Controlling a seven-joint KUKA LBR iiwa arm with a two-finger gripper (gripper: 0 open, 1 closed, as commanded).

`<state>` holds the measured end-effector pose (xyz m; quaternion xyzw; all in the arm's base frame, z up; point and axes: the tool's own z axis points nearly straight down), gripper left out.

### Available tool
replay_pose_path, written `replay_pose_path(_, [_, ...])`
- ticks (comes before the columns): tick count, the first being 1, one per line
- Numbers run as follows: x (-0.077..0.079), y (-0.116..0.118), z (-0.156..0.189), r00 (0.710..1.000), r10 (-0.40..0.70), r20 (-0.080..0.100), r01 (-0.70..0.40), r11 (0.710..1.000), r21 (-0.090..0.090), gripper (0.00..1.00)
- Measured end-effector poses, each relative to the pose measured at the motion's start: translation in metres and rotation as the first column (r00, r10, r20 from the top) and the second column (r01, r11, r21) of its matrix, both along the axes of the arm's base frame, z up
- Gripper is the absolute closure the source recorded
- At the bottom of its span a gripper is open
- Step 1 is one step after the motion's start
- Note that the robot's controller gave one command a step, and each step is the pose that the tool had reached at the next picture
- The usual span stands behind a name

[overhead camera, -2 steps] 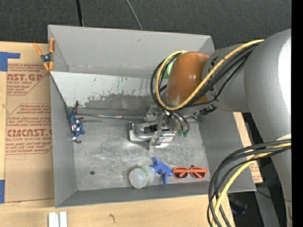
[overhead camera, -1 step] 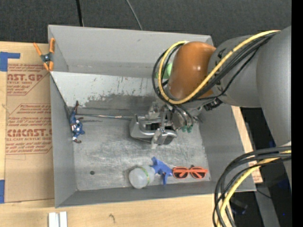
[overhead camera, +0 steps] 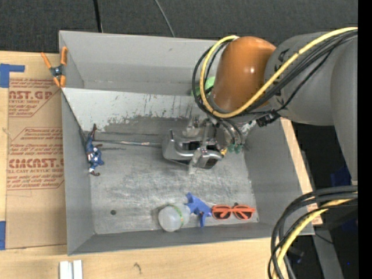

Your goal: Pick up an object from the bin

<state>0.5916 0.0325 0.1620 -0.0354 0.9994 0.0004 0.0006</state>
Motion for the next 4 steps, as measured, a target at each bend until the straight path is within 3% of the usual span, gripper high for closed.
replay_pose_path(1, [-0.005, -0.001, -0.013, 1.0, -0.016, -0.006, 0.016, 1.0, 0.0, 1.0])
replay_pose_path(2, [-0.004, 0.006, 0.026, 1.0, -0.003, -0.016, 0.003, 1.0, -0.002, 1.0])
replay_pose_path(3, [-0.008, -0.004, 0.004, 1.0, 0.005, 0.004, -0.005, 1.0, -0.001, 1.0])
replay_pose_path(4, [-0.011, -0.004, 0.027, 1.0, 0.015, -0.018, -0.015, 1.0, -0.002, 1.0])
